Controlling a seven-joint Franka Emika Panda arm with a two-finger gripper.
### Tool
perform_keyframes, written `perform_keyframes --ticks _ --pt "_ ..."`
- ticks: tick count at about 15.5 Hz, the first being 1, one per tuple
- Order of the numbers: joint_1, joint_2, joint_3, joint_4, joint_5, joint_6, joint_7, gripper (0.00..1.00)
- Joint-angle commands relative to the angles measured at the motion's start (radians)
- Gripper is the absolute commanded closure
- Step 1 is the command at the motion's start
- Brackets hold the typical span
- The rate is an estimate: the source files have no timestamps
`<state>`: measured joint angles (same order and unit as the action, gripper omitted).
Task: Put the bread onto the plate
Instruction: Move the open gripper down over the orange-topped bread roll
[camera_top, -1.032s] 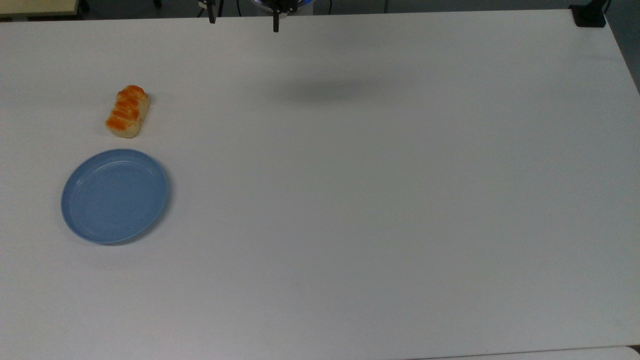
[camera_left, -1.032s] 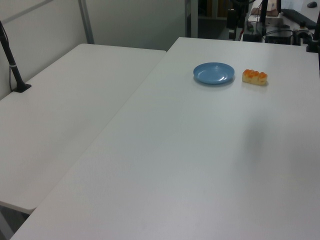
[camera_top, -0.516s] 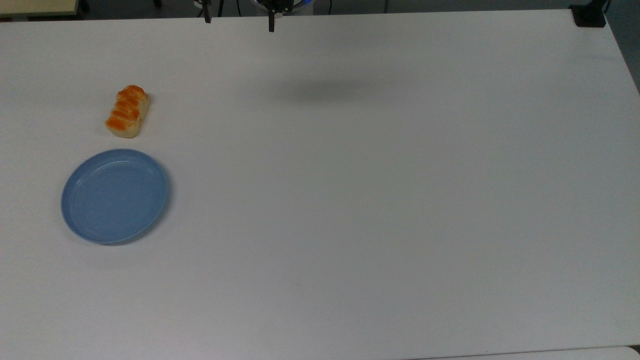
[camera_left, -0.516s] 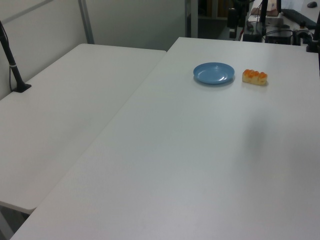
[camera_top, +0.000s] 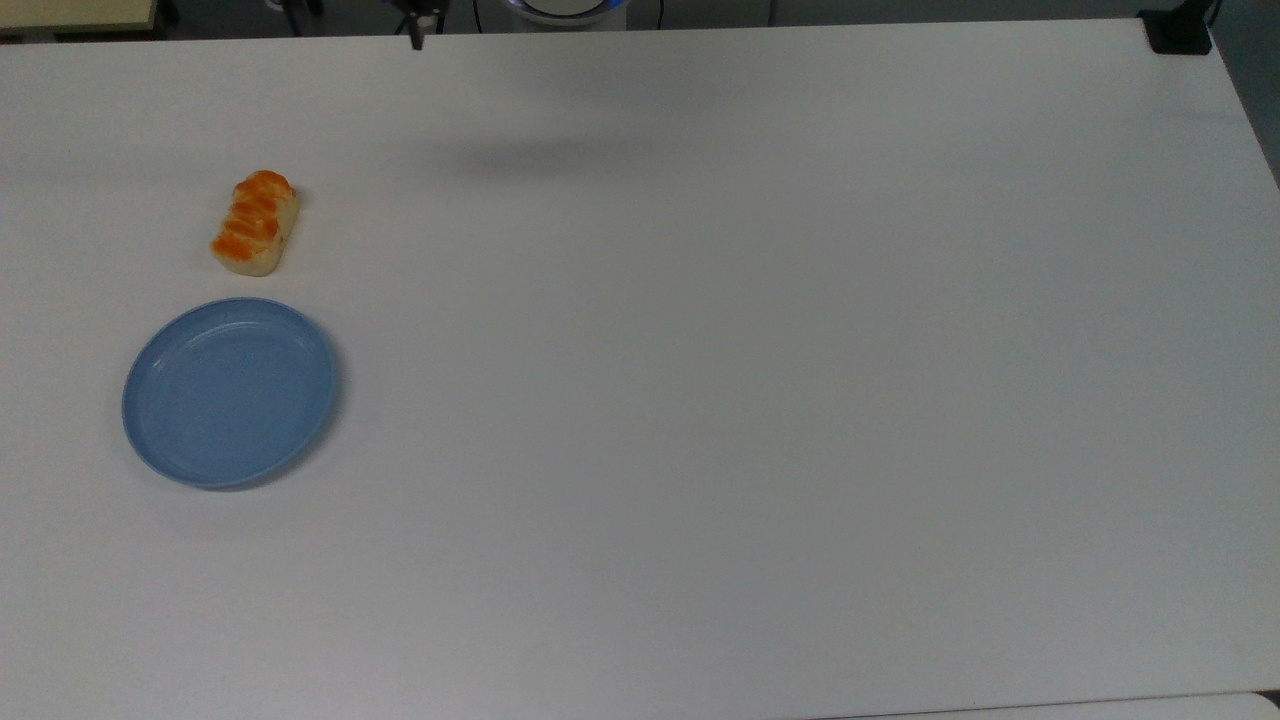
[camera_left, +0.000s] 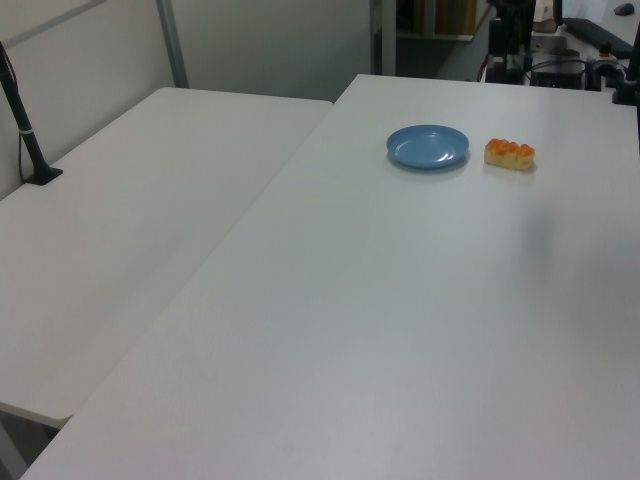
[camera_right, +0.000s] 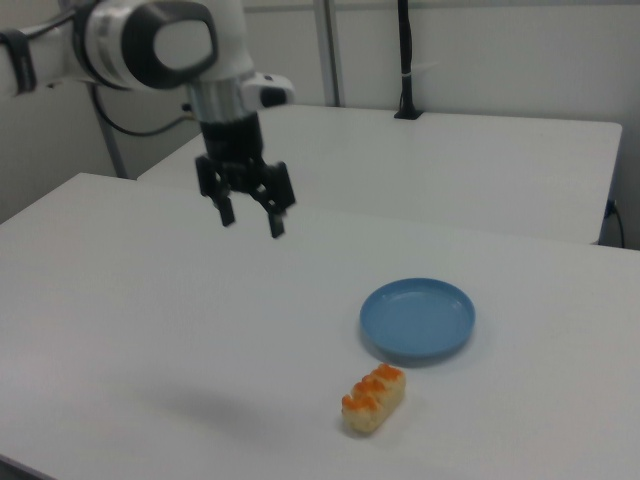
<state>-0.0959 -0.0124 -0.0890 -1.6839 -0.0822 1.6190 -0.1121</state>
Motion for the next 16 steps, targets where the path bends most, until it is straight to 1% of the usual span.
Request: perform_keyframes --ticks 1,4,6,10,12,16 --pt "-0.089 -0.021 0.0 -0.154 0.019 0.146 -0.053 0.0" --pt "-0.156 0.026 0.0 -0.25 0.01 0.249 -0.096 0.0" --pt "-0.191 0.081 0.0 -0.286 0.007 0.301 -0.1 0.0" --pt "-0.245 0.172 0.0 -0.287 0.007 0.389 -0.092 0.0" --pt "-0.254 0.209 0.0 -0.287 0.007 0.459 -0.087 0.0" --pt "-0.28 0.264 0.0 -0.281 0.007 0.542 -0.087 0.0"
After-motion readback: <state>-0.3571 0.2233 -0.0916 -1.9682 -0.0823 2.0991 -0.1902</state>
